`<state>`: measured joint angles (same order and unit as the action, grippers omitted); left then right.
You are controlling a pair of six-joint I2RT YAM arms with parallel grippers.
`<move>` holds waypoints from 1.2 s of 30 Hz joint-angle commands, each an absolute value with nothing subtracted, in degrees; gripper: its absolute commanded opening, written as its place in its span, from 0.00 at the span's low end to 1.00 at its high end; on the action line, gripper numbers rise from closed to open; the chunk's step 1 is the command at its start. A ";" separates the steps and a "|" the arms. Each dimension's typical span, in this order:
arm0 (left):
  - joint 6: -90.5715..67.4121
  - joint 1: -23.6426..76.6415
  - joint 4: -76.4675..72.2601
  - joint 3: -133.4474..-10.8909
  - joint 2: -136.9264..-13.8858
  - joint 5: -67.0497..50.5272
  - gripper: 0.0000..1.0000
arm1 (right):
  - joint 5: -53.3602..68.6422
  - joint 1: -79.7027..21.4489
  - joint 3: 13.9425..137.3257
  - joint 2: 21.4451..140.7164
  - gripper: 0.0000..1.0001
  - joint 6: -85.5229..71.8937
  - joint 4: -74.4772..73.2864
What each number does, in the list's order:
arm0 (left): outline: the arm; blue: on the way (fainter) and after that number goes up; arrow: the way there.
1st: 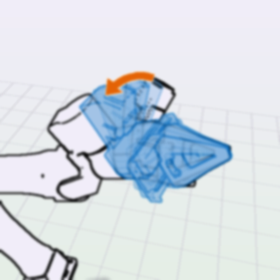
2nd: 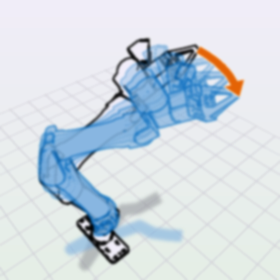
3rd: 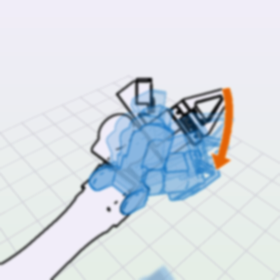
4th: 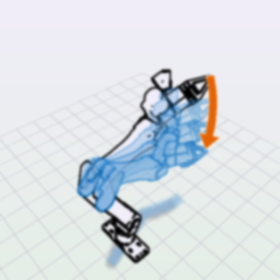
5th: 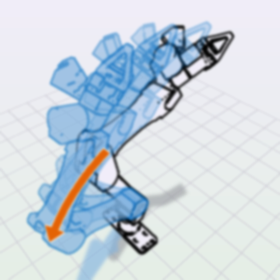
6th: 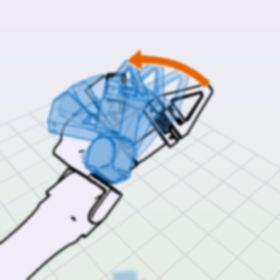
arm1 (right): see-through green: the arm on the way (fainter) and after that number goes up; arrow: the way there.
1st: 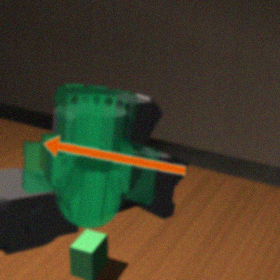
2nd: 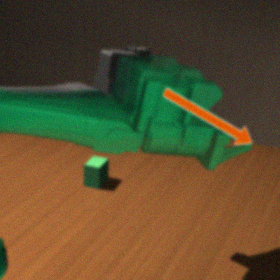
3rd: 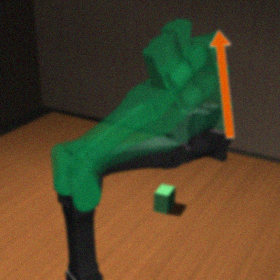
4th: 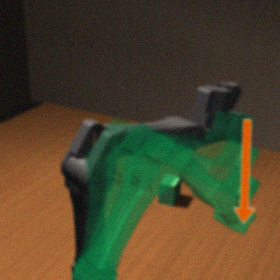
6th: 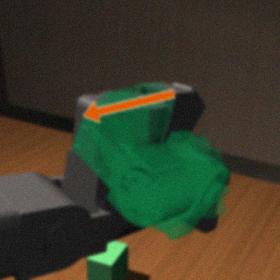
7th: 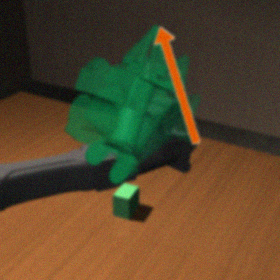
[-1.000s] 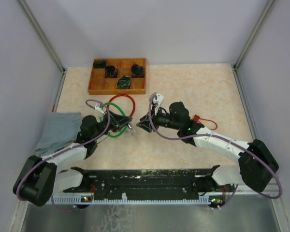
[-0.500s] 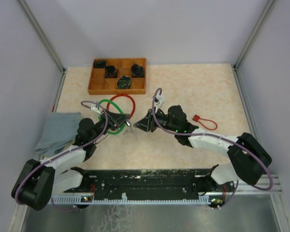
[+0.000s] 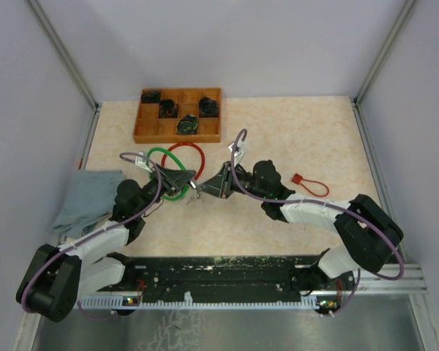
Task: Unlock with the key
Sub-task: Unlock the lock.
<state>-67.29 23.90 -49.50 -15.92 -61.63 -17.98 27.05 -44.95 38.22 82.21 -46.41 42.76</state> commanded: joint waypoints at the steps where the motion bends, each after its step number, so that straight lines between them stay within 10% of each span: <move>1: -67.00 24.02 -54.33 -17.63 -59.95 -17.07 0.00 | 28.87 -45.44 37.59 82.81 0.16 -49.15 49.05; 20: -66.66 24.01 -53.95 -18.80 -61.05 -16.95 0.00 | 21.19 -46.85 36.94 77.73 0.27 -40.51 39.09; 36: -68.51 24.40 -63.40 -17.40 -61.38 -21.77 0.00 | 25.82 -47.02 38.82 86.65 0.03 -49.60 50.26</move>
<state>-66.74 23.46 -51.22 -16.25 -61.95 -16.82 24.12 -46.63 35.57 83.57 -45.87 43.83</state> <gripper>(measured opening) 0.318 0.036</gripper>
